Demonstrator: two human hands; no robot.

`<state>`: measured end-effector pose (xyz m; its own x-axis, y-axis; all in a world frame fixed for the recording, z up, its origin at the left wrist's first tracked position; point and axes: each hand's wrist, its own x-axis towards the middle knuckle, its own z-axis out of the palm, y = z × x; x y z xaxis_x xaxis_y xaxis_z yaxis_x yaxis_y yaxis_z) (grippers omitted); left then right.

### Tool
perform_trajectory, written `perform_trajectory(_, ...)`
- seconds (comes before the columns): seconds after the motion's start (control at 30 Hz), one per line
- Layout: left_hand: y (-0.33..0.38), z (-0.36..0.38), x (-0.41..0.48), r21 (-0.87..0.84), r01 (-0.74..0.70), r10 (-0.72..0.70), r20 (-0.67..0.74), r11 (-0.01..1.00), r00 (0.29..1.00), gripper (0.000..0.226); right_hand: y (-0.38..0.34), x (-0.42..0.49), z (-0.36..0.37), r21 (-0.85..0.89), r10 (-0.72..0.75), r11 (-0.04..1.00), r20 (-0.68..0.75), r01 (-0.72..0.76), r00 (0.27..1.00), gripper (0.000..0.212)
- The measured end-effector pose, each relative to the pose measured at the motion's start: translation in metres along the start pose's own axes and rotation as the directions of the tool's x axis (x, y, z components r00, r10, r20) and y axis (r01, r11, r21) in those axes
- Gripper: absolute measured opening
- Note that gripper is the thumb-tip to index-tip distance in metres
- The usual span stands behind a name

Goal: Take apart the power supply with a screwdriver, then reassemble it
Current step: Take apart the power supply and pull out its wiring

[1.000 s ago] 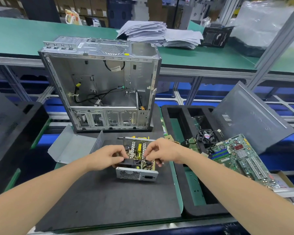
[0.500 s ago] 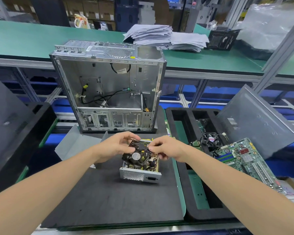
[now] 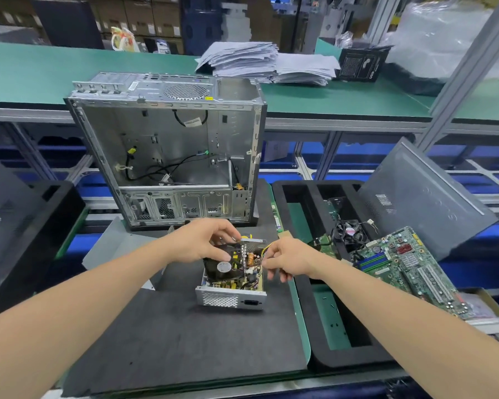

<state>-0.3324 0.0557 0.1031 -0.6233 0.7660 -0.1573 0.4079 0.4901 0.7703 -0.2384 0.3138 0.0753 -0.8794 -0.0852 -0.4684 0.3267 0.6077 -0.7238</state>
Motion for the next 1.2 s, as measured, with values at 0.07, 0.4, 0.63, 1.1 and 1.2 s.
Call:
perform_trajectory(0.07,0.005,0.003,0.003,0.042,0.002,-0.003,0.040,0.999,0.999,0.043,0.001,-0.002,0.002,-0.034,0.013,0.999,0.011,-0.013,1.000,0.012)
perform_trajectory(0.4,0.004,0.010,0.005,0.101,0.015,-0.039,0.239,0.995,0.970,0.039,-0.009,-0.007,-0.001,-0.047,-0.023,0.998,0.142,0.030,0.990,0.017)
perform_trajectory(0.63,-0.017,0.024,0.001,0.065,0.054,-0.067,0.232,0.996,0.970,0.031,-0.019,0.002,0.016,-0.033,-0.054,0.998,0.167,0.060,0.984,0.017)
perform_trajectory(1.1,-0.036,0.016,-0.013,0.288,0.036,-0.110,0.247,0.957,0.963,0.006,-0.027,0.012,0.035,-0.227,-0.132,0.962,0.098,0.151,0.986,0.013)
perform_trajectory(1.2,-0.038,0.016,-0.014,0.284,0.026,-0.102,0.256,0.958,0.961,0.008,-0.026,0.013,0.039,-0.199,-0.133,0.968,0.101,0.151,0.986,0.013)
